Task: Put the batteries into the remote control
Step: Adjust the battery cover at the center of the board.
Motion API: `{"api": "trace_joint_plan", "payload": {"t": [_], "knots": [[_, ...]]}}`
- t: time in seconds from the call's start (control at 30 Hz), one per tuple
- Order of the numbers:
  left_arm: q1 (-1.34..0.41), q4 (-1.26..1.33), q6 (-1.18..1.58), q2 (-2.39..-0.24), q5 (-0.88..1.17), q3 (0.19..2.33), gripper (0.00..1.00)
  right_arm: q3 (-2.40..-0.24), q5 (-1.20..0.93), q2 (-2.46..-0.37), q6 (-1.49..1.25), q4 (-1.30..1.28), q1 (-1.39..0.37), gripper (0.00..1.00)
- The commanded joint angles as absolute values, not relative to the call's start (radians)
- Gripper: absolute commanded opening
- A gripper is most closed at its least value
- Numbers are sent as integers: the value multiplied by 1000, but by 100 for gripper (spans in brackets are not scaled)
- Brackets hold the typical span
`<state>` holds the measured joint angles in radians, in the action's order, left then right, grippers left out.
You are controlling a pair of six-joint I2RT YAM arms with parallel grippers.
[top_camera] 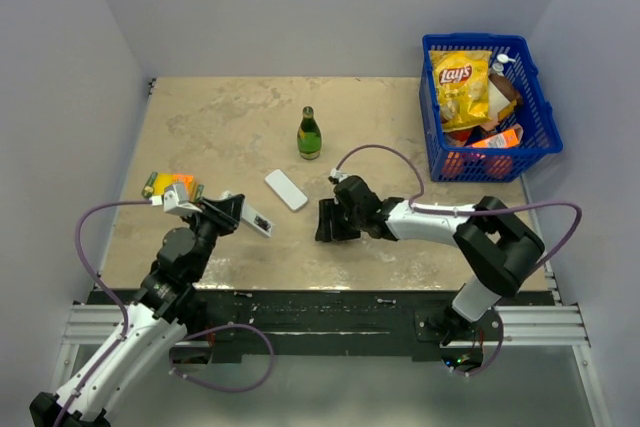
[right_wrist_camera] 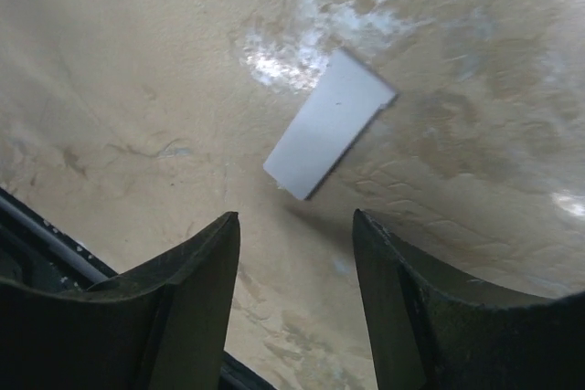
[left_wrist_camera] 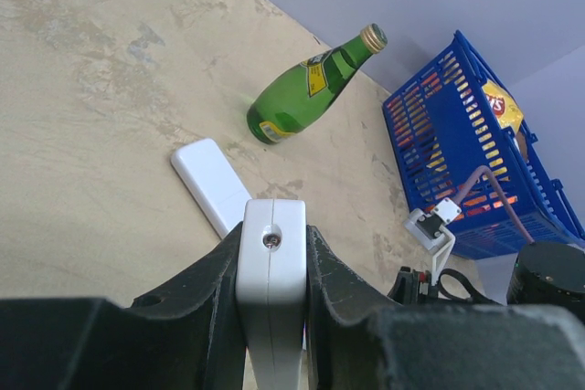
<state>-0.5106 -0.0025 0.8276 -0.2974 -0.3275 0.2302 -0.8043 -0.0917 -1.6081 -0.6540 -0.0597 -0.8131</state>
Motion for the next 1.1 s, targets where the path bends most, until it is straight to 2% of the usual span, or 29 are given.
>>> {"api": "trace_joint_plan", "payload": {"t": [0.0, 0.23, 0.43, 0.6, 0.83, 1.07], "knots": [[-505, 43, 839, -278, -344, 232, 0, -857, -129, -1683, -661, -22, -851, 58], [-505, 17, 831, -253, -359, 241, 0, -903, -129, -1766, -663, 64, -880, 58], [-505, 11, 828, -258, -368, 241, 0, -1041, -152, -1828, -606, 75, -907, 59], [-505, 9, 819, -232, -380, 218, 0, -1156, -164, -1798, -347, -105, -905, 63], [-503, 194, 824, -187, -388, 72, 0, -1262, -182, -1755, 42, -340, -835, 80], [-505, 252, 785, -167, -468, 17, 0, -1351, -209, -1831, 319, -475, -792, 80]]}}
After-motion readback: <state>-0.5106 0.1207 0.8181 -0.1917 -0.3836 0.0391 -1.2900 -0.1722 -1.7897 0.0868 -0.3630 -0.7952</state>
